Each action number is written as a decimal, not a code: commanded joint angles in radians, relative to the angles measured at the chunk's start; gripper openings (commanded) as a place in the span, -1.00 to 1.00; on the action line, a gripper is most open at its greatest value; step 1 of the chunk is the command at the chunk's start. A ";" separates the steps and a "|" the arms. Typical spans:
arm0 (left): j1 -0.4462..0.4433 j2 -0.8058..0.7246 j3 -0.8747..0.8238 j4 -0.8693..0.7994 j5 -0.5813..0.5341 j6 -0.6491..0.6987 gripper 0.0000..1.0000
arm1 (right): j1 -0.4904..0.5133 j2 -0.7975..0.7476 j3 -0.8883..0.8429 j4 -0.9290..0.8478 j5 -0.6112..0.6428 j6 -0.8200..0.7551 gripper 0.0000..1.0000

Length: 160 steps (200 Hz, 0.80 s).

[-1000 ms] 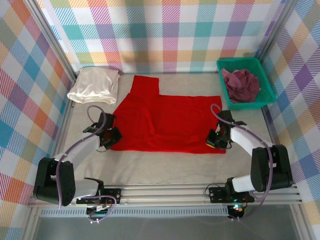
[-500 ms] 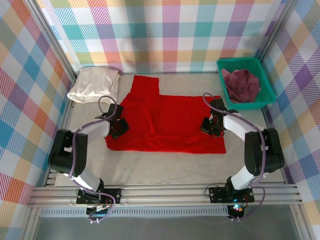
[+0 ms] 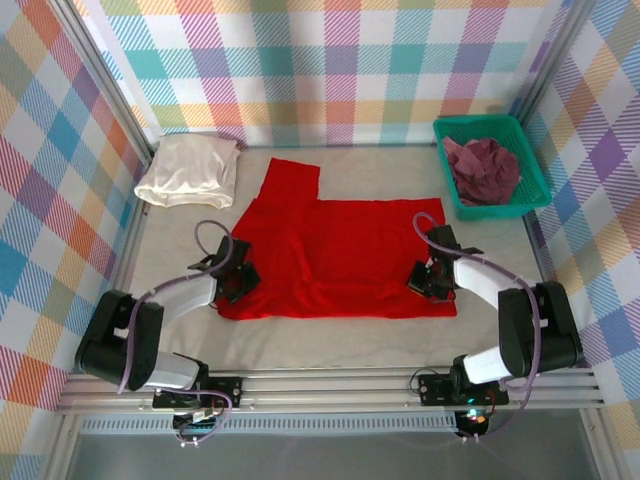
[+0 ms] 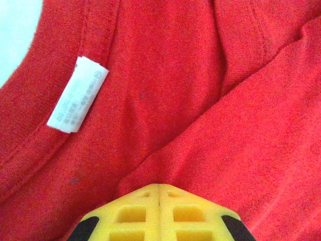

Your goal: Fold and stack the t-shirts

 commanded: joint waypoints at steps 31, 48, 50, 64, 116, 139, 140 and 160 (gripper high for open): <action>-0.043 -0.063 0.095 -0.256 -0.128 -0.001 -1.00 | 0.001 -0.023 0.044 -0.022 0.007 -0.012 -1.00; -0.043 -0.030 0.239 -0.279 -0.165 0.087 -0.95 | 0.001 -0.031 0.124 -0.021 0.013 -0.043 -1.00; -0.042 -0.023 0.259 -0.280 -0.169 0.097 -0.93 | 0.002 -0.033 0.133 -0.020 0.015 -0.045 -1.00; -0.026 0.040 0.405 -0.282 -0.167 0.190 -0.79 | 0.001 -0.046 0.194 0.001 0.026 -0.064 -1.00; 0.069 0.453 1.031 -0.360 -0.018 0.413 -0.59 | -0.005 0.029 0.402 0.095 0.047 -0.138 -0.70; 0.099 0.625 1.227 -0.354 0.032 0.444 -0.45 | -0.053 0.093 0.453 0.106 -0.010 -0.136 -0.56; 0.100 0.632 1.236 -0.357 0.033 0.446 -0.45 | -0.055 0.095 0.453 0.109 -0.014 -0.135 -0.56; 0.120 0.786 1.422 -0.419 0.041 0.462 -0.42 | -0.086 0.116 0.442 0.139 -0.062 -0.130 -0.50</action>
